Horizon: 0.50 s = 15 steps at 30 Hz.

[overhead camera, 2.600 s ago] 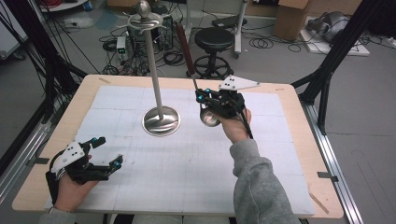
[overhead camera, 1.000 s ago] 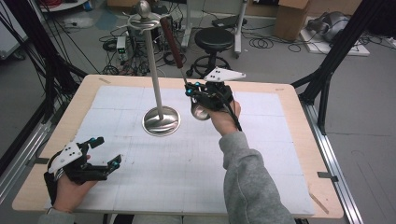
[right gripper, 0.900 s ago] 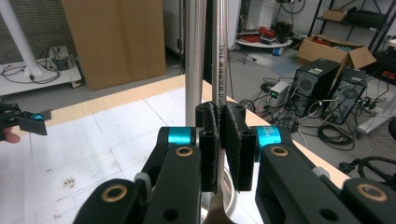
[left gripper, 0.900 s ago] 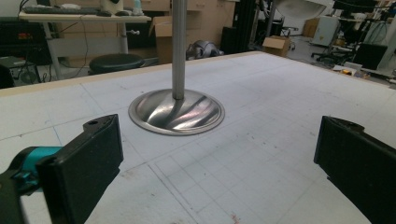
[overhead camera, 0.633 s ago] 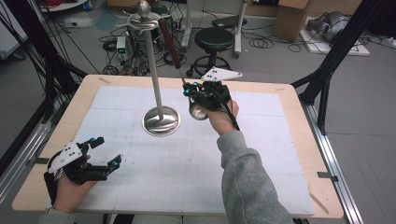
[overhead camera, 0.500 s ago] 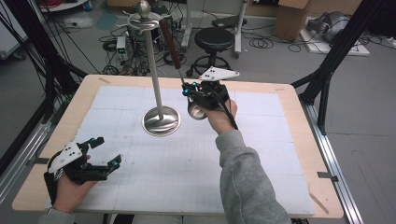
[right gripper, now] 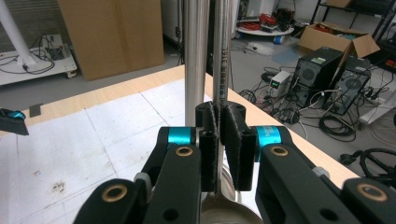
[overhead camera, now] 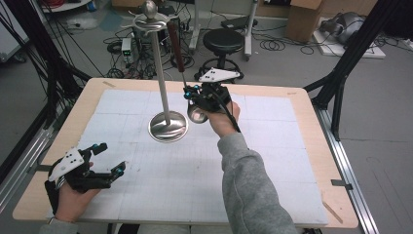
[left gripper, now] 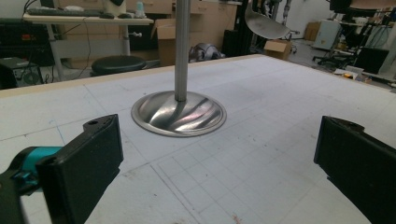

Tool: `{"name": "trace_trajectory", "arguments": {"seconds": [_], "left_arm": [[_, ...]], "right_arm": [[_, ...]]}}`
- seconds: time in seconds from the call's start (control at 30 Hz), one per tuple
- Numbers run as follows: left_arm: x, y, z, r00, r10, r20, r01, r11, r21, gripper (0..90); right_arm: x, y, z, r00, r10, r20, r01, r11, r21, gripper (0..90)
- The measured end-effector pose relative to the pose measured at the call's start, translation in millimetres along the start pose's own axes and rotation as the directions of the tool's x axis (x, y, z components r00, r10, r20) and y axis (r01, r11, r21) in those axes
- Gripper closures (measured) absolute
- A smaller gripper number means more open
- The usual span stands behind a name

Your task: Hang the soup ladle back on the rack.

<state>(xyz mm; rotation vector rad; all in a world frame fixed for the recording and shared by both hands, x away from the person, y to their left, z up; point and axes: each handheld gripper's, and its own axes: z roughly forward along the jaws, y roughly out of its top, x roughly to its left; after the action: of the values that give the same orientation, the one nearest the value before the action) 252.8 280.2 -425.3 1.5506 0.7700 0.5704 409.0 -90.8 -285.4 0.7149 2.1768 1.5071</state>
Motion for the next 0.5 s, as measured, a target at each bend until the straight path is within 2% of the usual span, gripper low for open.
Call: {"name": "trace_trajectory", "arguments": {"seconds": [0.3, 0.4, 0.43, 0.5], "left_arm": [[0.2, -0.1, -0.7, 1.0, -0.005, -0.001, 0.005, 1.0, -0.002, 1.7], [-0.3, -0.2, 0.0, 1.0, -0.001, 0.001, 0.001, 1.0, 0.0, 1.7], [-0.3, -0.2, 0.0, 1.0, -0.001, 0.001, 0.001, 1.0, 0.0, 1.7], [-0.6, -0.3, 0.1, 1.0, -0.001, 0.002, 0.001, 1.0, 0.001, 1.8]], "right_arm": [[2.1, 0.0, 6.0, 0.9999, -0.008, 0.011, 0.008, 1.0, -0.003, 81.9], [4.7, 1.1, 3.8, 0.9995, -0.023, 0.023, 0.023, 0.9996, -0.017, 64.3], [4.7, 1.1, 3.8, 0.9995, -0.023, 0.023, 0.023, 0.9996, -0.017, 64.3], [5.4, 1.2, 1.8, 0.9989, -0.033, 0.032, 0.034, 0.9992, -0.021, 57.3]]}}
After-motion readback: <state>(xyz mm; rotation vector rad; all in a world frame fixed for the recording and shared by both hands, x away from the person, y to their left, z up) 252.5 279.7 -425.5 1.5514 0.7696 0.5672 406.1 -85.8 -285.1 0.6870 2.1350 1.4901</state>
